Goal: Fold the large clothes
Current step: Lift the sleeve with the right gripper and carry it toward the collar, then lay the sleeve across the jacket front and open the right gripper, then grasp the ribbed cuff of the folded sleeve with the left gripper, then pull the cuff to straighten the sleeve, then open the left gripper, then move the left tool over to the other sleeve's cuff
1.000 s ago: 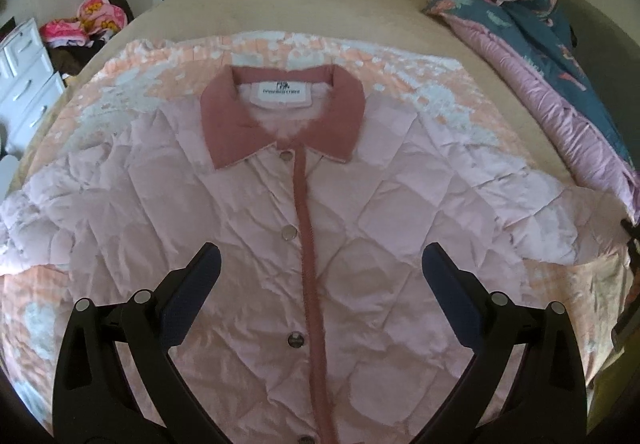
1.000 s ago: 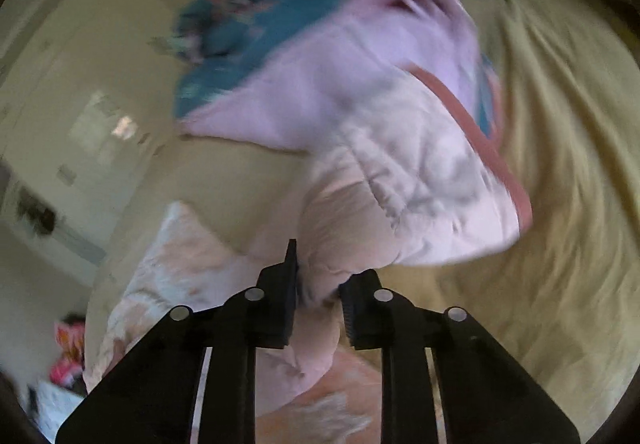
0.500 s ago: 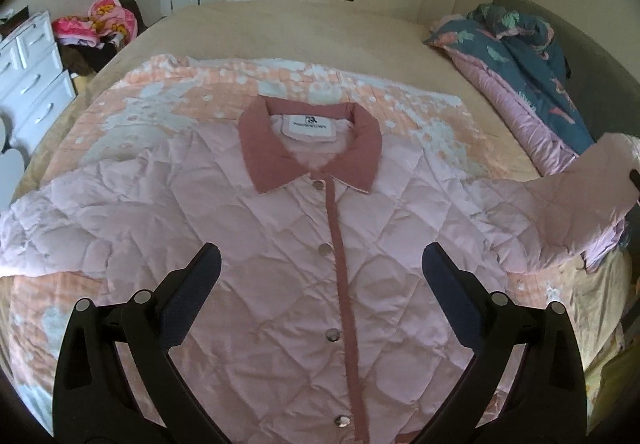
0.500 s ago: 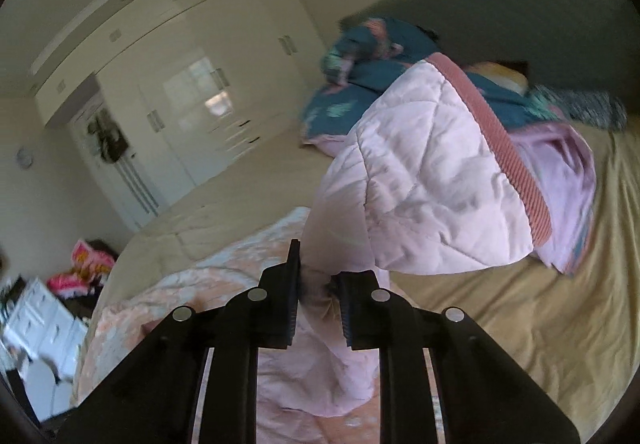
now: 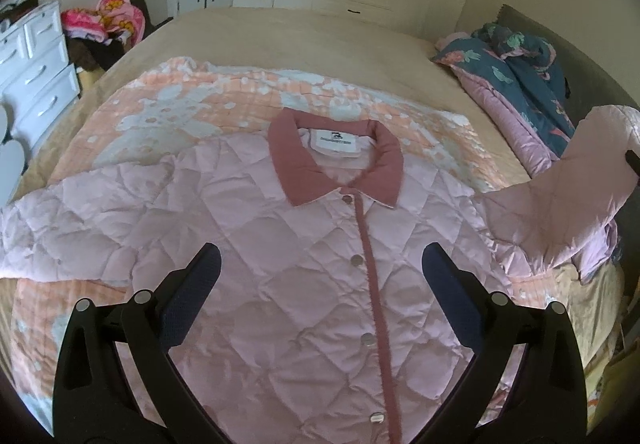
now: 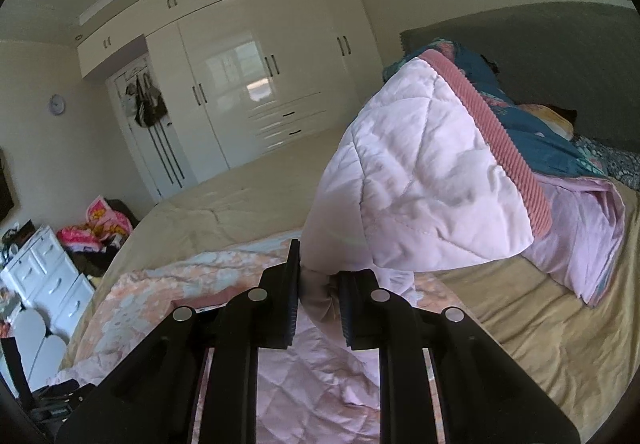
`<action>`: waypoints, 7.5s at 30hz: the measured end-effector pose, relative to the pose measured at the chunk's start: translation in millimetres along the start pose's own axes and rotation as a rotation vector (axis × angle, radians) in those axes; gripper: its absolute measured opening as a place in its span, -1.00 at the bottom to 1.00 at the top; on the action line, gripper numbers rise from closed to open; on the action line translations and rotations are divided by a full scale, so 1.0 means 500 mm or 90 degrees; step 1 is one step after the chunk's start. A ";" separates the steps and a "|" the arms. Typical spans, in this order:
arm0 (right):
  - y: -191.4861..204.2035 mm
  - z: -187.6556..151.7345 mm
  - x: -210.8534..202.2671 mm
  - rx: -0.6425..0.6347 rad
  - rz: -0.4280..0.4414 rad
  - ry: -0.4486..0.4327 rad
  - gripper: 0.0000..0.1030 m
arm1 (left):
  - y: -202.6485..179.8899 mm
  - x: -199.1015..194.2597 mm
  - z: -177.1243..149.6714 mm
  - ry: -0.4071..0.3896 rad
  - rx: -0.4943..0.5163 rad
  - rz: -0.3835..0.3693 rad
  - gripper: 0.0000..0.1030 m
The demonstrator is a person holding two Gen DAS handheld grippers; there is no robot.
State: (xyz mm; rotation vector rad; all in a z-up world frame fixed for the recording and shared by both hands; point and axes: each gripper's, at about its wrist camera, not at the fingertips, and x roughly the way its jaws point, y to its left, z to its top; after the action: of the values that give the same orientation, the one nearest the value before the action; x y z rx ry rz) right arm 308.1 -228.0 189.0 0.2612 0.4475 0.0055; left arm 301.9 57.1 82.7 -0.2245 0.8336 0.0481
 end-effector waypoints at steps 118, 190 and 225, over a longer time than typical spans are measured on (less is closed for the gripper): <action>0.309 -0.383 0.079 -0.092 0.177 0.267 0.57 | 0.234 0.101 -0.096 0.113 -0.304 -0.195 0.83; 0.157 -0.383 0.233 -0.099 0.002 0.327 0.66 | 0.255 0.204 -0.101 0.080 -0.128 -0.107 -0.77; 0.252 -0.377 0.072 -0.088 0.055 0.269 0.90 | 0.280 0.045 -0.124 0.051 -0.100 -0.072 0.82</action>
State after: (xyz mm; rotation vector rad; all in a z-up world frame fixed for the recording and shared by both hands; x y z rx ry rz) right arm 266.1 -57.3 41.4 0.1409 0.8521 0.1777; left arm 253.3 179.4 0.7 -0.4230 0.8958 -0.0013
